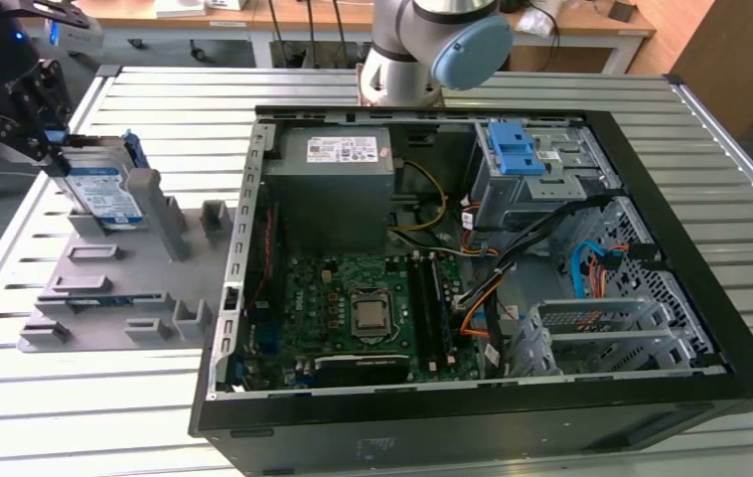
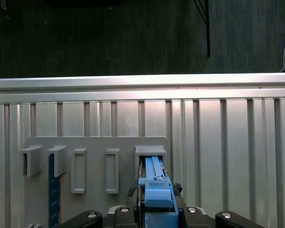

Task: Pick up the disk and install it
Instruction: 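Pick up the disk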

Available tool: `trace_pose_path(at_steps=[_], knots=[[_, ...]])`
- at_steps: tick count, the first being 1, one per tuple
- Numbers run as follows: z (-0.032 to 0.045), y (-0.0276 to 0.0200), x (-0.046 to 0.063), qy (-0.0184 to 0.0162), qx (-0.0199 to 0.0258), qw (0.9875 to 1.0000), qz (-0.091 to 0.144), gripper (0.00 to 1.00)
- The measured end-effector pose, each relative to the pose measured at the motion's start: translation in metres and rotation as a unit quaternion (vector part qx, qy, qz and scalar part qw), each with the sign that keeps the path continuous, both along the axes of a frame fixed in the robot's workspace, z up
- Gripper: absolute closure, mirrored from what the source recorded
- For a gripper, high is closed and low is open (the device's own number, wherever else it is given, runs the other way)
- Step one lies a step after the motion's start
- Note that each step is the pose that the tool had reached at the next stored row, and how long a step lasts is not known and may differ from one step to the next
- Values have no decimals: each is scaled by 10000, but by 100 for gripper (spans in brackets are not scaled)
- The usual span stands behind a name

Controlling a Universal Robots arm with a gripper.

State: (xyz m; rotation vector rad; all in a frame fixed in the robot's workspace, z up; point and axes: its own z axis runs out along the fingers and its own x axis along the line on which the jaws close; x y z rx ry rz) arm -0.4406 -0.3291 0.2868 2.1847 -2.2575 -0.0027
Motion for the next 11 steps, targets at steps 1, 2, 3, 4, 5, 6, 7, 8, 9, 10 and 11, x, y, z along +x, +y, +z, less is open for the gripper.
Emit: trace_pose_path(at_steps=[1, 2, 3, 4, 5, 6, 7, 8, 9, 10, 11], knots=[[0, 0, 0, 0, 0, 10000, 0, 63], [0, 0, 0, 0, 0, 10000, 0, 63], [0, 0, 0, 0, 0, 10000, 0, 62], [0, 0, 0, 0, 0, 10000, 1, 62], [0, 0, 0, 0, 0, 10000, 1, 55], [0, 0, 0, 0, 0, 10000, 1, 55], [0, 0, 0, 0, 0, 10000, 1, 55], [0, 0, 0, 0, 0, 10000, 1, 55], [0, 0, 0, 0, 0, 10000, 2, 57], [0, 0, 0, 0, 0, 10000, 2, 57], [0, 0, 0, 0, 0, 10000, 2, 63]])
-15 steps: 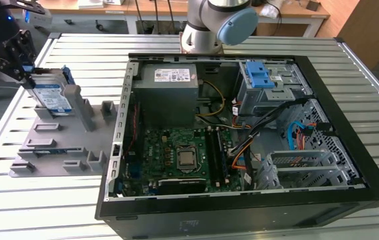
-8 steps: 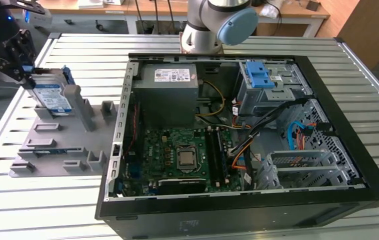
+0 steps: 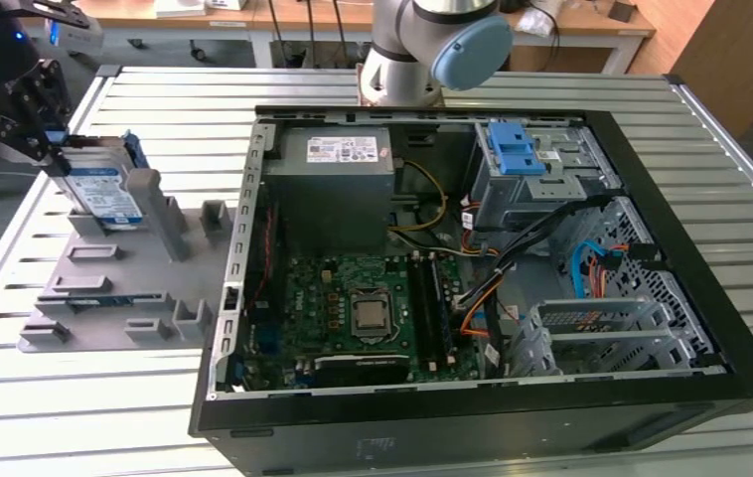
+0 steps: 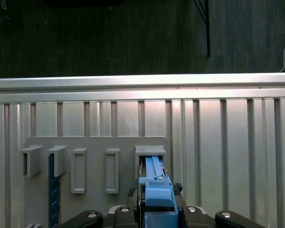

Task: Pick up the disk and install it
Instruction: 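Pick up the disk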

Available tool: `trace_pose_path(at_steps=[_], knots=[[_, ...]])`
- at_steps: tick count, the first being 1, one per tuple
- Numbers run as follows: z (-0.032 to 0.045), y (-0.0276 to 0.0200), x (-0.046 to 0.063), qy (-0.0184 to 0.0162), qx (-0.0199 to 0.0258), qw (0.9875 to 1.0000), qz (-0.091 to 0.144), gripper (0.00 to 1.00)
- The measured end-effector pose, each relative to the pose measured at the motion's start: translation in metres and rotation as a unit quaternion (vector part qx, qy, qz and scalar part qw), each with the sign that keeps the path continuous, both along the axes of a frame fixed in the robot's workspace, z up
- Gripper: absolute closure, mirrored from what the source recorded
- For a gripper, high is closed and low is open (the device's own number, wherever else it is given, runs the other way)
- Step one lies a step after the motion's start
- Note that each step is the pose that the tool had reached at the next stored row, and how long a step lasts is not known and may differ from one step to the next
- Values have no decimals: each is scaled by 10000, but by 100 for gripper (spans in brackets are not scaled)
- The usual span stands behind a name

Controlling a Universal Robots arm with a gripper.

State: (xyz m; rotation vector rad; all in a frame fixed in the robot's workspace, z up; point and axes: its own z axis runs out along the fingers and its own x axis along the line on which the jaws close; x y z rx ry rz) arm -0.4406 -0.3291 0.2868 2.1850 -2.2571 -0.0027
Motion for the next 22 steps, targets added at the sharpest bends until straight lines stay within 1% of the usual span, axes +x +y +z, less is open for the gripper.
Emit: trace_pose_path(at_steps=[8, 10, 14, 22], knots=[[7, 0, 0, -1, 0, 10000, 1, 63], [21, 0, 0, 0, 0, 10000, 1, 63], [72, 0, 0, 0, 0, 10000, 1, 63], [76, 0, 0, 0, 0, 10000, 1, 63]])
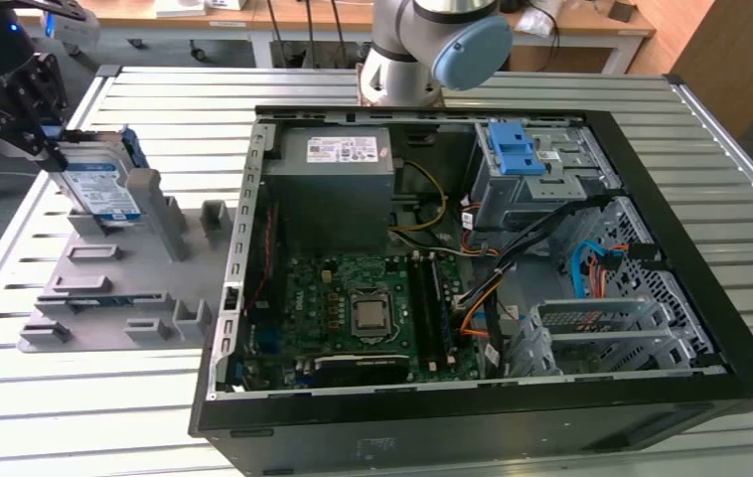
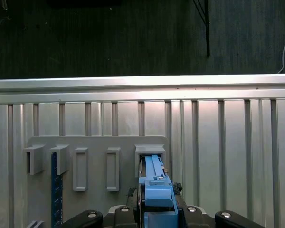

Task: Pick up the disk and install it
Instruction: 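Pick up the disk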

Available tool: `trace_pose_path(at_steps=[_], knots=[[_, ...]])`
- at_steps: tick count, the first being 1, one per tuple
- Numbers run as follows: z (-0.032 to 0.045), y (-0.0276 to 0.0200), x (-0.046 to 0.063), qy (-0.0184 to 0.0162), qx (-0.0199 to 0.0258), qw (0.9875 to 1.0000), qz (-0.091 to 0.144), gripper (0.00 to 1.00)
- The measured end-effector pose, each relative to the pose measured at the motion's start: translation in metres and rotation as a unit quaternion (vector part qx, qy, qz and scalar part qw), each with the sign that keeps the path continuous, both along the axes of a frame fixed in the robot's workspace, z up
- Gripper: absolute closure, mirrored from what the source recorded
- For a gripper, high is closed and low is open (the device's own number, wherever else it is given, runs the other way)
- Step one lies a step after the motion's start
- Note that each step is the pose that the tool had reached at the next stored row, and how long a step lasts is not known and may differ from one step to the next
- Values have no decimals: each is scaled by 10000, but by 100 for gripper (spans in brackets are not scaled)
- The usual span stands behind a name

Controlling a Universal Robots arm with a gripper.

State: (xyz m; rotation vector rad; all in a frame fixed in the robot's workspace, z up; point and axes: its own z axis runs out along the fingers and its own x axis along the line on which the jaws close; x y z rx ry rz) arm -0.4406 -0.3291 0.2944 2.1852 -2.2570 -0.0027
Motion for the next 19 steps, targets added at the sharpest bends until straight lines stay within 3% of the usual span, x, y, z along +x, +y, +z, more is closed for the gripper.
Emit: trace_pose_path(at_steps=[6, 19], knots=[[18, 0, 0, 1, -1, 10000, 0, 63], [147, 0, 0, -1, -1, 10000, 0, 63]])
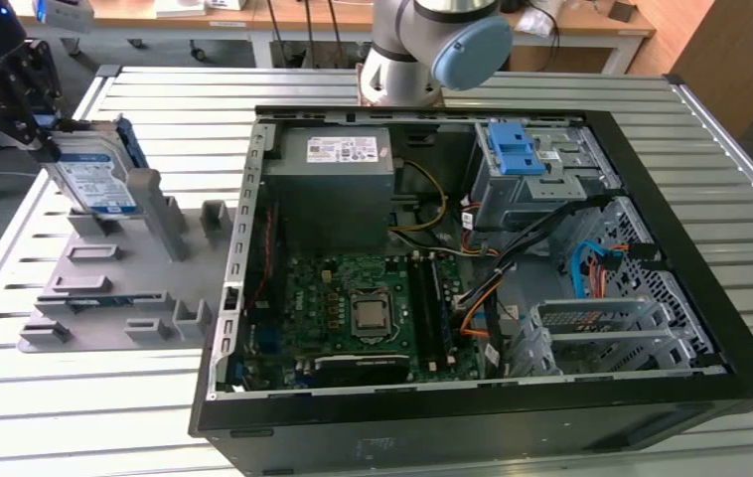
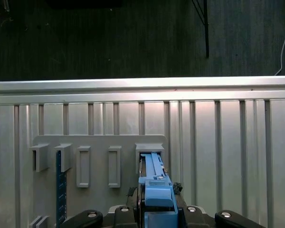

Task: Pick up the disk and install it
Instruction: 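Pick up the disk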

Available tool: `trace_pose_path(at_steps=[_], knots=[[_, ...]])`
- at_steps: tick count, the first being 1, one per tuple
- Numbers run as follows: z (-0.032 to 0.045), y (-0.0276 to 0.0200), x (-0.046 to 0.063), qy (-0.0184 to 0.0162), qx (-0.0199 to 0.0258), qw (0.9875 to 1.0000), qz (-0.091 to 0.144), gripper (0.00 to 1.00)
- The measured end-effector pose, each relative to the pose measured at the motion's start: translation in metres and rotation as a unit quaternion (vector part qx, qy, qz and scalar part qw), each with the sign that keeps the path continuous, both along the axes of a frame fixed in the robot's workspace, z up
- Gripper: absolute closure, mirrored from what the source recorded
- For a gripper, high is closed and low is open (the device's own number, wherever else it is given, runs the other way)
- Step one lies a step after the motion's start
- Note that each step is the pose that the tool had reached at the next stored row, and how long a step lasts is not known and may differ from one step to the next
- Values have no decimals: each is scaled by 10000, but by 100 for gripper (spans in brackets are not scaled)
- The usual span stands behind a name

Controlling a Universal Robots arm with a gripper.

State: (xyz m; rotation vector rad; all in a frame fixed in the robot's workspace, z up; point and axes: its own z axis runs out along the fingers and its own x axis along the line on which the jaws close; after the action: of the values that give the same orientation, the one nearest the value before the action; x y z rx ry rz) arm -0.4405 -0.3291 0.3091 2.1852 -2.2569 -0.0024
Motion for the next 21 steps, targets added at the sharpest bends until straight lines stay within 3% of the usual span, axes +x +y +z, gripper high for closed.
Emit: trace_pose_path(at_steps=[21], knots=[[197, 0, 0, 0, 3, 10000, 0, 63]])
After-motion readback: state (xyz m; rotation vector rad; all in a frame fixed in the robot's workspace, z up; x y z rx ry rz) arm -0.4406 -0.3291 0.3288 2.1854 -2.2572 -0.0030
